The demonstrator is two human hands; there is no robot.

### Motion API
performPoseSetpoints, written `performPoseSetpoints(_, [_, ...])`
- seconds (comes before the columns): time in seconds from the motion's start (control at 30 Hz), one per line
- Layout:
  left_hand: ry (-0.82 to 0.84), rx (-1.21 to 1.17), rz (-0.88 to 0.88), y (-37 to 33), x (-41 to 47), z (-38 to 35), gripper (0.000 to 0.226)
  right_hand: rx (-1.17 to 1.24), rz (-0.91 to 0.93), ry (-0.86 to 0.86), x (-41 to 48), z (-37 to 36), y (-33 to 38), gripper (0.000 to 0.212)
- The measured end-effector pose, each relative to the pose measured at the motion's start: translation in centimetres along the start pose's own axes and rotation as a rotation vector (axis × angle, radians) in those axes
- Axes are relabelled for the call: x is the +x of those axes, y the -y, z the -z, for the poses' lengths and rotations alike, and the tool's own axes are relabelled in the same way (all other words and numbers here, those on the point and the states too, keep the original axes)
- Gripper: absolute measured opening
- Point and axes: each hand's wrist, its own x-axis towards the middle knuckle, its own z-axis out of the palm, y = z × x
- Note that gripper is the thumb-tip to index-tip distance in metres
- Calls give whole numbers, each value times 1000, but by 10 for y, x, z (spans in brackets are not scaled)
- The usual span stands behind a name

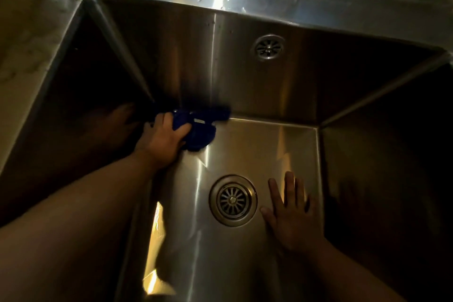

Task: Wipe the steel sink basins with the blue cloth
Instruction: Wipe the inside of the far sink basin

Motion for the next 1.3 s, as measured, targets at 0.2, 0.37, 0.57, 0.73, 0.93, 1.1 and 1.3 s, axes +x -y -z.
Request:
performPoseSetpoints(0.2, [171, 70, 1, -21, -45, 2, 47, 3, 1, 5, -1, 2, 1, 72])
performPoseSetpoints(0.37, [234, 76, -154, -31, -115, -1, 53, 40, -1, 37, -1, 6, 3, 72])
performPoseSetpoints(0.57, [576, 59, -353, -40, -180, -19, 64, 102, 20, 56, 4, 1, -3, 69])
performPoseSetpoints(0.73, [570, 65, -374, -47, -199, -25, 61, 50, -12, -170, -5, -13, -1, 67])
performPoseSetpoints(0.93, [482, 127, -388, -44, -204, -13, 68, 58, -10, -276, -2, -22, -1, 66])
performPoseSetpoints(1.1, [397, 105, -388, -42, -206, -18, 61, 41, -17, -305, 1, -25, -1, 65])
performPoseSetpoints(1.3, [480, 114, -459, -58, -204, -12, 54, 33, -26, -333, 5, -30, -1, 66])
